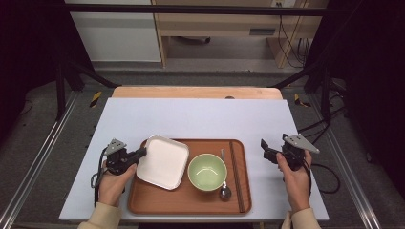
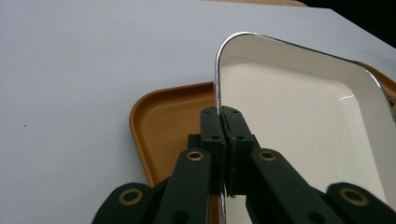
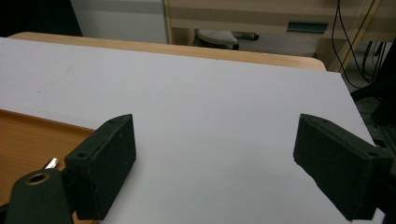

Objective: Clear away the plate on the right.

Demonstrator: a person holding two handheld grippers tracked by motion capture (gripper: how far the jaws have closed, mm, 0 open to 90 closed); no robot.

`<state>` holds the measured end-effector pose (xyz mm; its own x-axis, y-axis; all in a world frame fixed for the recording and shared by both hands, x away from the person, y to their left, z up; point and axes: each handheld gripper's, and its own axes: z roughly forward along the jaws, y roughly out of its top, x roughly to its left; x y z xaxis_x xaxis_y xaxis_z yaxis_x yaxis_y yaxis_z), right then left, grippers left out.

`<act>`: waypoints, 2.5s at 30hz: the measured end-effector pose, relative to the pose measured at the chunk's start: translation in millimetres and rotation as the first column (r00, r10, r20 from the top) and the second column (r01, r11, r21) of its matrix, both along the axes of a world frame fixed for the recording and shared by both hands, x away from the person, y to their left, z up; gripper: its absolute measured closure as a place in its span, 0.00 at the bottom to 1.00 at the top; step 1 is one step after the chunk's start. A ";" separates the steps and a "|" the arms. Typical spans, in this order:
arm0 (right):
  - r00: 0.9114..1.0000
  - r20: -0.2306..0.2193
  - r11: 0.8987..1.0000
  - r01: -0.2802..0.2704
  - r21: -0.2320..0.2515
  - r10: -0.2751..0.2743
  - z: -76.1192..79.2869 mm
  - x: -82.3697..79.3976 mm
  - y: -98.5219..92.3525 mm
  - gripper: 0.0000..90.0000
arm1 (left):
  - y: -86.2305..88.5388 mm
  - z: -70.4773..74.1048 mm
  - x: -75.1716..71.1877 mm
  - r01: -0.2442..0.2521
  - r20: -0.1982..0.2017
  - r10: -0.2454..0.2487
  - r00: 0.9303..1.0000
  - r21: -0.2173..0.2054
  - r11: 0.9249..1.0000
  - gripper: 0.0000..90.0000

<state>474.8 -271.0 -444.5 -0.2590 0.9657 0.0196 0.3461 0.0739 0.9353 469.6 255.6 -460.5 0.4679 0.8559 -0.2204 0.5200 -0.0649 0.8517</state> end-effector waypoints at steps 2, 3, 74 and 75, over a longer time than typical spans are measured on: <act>1.000 -0.006 1.000 -0.001 0.002 0.001 0.0 -0.1 0.2 0.15 | -0.1 -0.7 1.2 -0.003 -0.005 0.003 1.000 0.006 1.000 0.98; 1.000 -0.005 1.000 -0.002 0.000 0.002 -0.2 0.1 -0.1 0.15 | 0.0 -1.0 1.8 0.000 -0.010 0.000 1.000 0.008 1.000 0.98; 0.999 -0.032 1.000 -0.014 0.006 0.014 -3.0 2.3 0.7 0.14 | -5.9 10.4 -0.9 0.050 0.129 -0.065 0.990 0.117 0.992 0.73; 0.999 -0.032 1.000 -0.013 0.006 0.014 -2.9 2.3 0.7 0.14 | -5.8 12.3 -1.5 0.048 0.146 -0.065 0.987 0.117 0.992 0.68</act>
<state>477.0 -270.3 -447.5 -0.2711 0.9619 0.0339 0.3750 0.0731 0.9241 468.2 249.8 -448.2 0.5361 0.8428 -0.0481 0.3809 -0.1906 0.9047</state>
